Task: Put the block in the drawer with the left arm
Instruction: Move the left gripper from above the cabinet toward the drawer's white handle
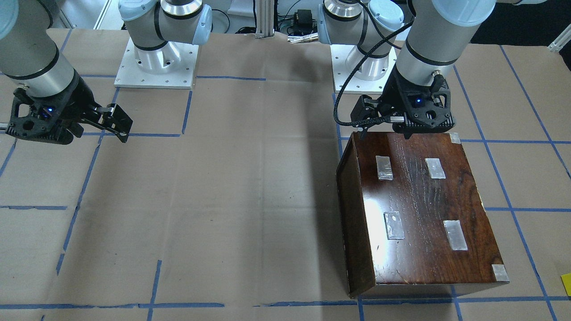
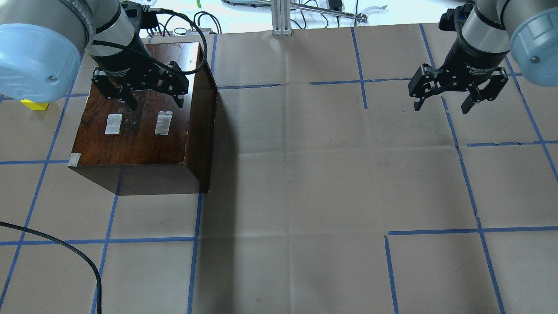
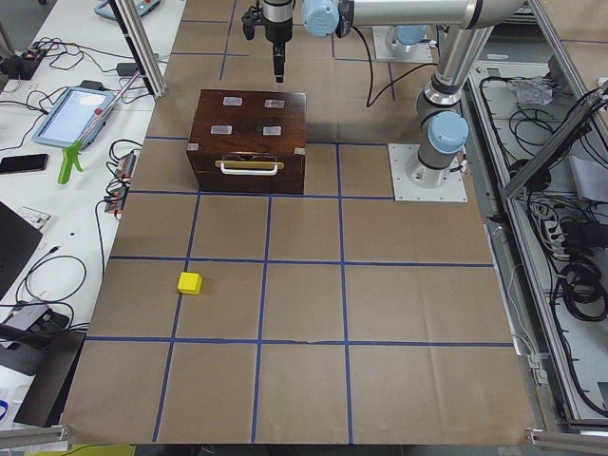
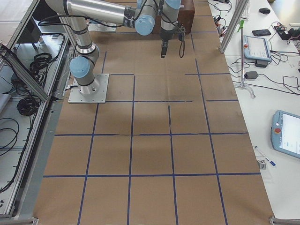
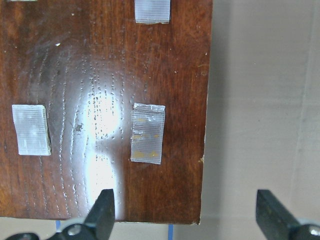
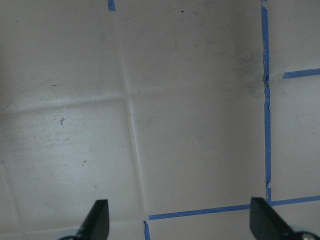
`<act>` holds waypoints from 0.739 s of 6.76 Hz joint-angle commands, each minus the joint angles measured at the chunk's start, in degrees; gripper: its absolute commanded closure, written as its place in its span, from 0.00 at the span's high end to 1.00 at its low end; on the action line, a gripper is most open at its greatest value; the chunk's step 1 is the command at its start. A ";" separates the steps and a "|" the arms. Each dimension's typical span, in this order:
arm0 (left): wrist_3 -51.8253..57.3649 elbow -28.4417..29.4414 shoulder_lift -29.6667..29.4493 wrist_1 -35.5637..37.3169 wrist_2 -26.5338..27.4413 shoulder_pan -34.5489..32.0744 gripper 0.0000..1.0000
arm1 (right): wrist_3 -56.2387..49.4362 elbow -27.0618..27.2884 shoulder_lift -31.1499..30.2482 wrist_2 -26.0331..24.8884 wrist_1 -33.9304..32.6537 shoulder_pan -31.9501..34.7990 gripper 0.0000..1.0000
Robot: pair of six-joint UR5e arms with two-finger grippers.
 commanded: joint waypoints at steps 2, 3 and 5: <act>2.01 1.01 -1.42 0.67 -0.99 7.85 0.99 | 0.00 0.00 0.06 0.00 0.00 0.00 1.00; 6.64 1.02 -1.60 0.67 -1.17 12.59 0.99 | 0.09 0.00 -0.02 0.00 0.00 0.00 1.00; 17.09 1.02 -1.95 0.76 -2.04 20.51 0.99 | 0.00 0.00 -0.02 0.00 0.00 0.00 1.00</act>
